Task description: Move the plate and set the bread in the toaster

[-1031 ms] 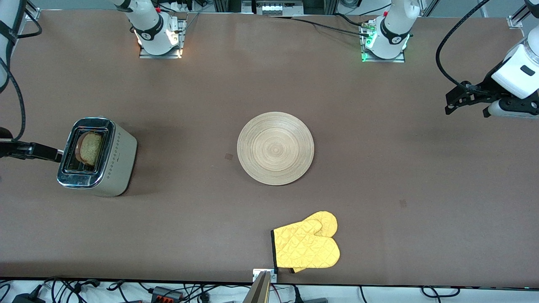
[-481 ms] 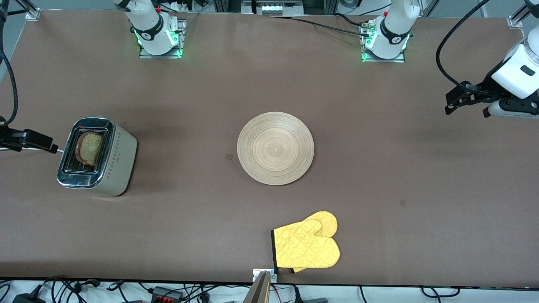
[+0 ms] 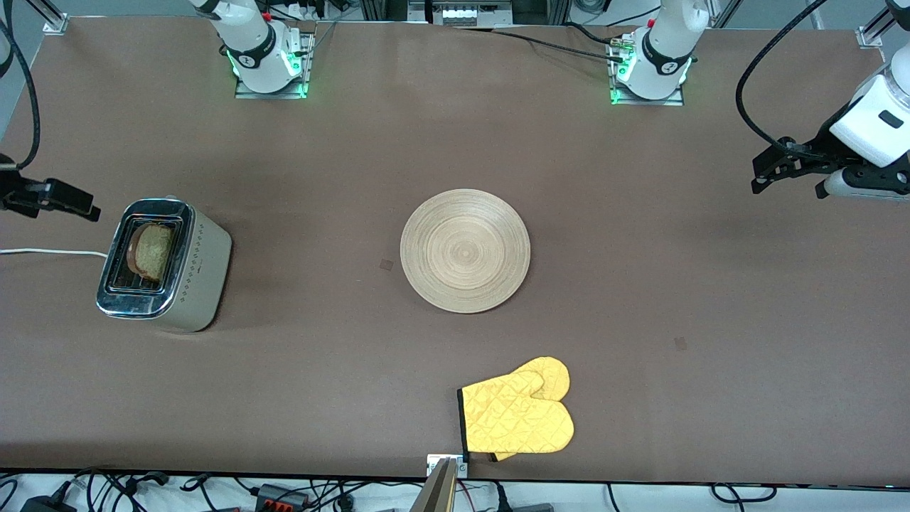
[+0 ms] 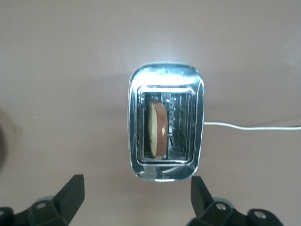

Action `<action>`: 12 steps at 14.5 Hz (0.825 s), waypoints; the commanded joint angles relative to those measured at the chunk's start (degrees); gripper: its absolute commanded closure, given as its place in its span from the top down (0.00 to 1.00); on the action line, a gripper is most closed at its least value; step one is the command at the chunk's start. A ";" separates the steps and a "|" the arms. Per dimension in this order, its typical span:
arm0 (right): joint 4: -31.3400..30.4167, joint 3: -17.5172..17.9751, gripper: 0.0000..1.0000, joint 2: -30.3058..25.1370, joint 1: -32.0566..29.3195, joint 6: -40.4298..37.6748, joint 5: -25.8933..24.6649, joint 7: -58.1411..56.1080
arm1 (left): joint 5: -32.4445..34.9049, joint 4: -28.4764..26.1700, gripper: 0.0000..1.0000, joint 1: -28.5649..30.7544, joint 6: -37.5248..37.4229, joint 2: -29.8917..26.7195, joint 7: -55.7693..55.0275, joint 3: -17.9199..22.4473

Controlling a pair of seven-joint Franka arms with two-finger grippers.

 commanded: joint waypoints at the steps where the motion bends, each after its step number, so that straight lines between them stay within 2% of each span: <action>1: -9.04 1.05 1.00 -5.80 -0.58 4.24 -1.01 1.05 | 0.45 1.72 1.00 -0.10 -0.92 0.96 0.76 0.18; 8: -14.23 1.05 1.00 -9.14 -0.58 6.89 -1.10 0.70 | 0.45 1.72 1.00 -0.10 -0.92 0.96 0.76 0.18; 12: -14.42 1.31 1.00 -10.65 -0.41 6.44 -1.10 1.32 | 0.45 1.72 1.00 -0.18 -0.92 0.96 0.76 0.18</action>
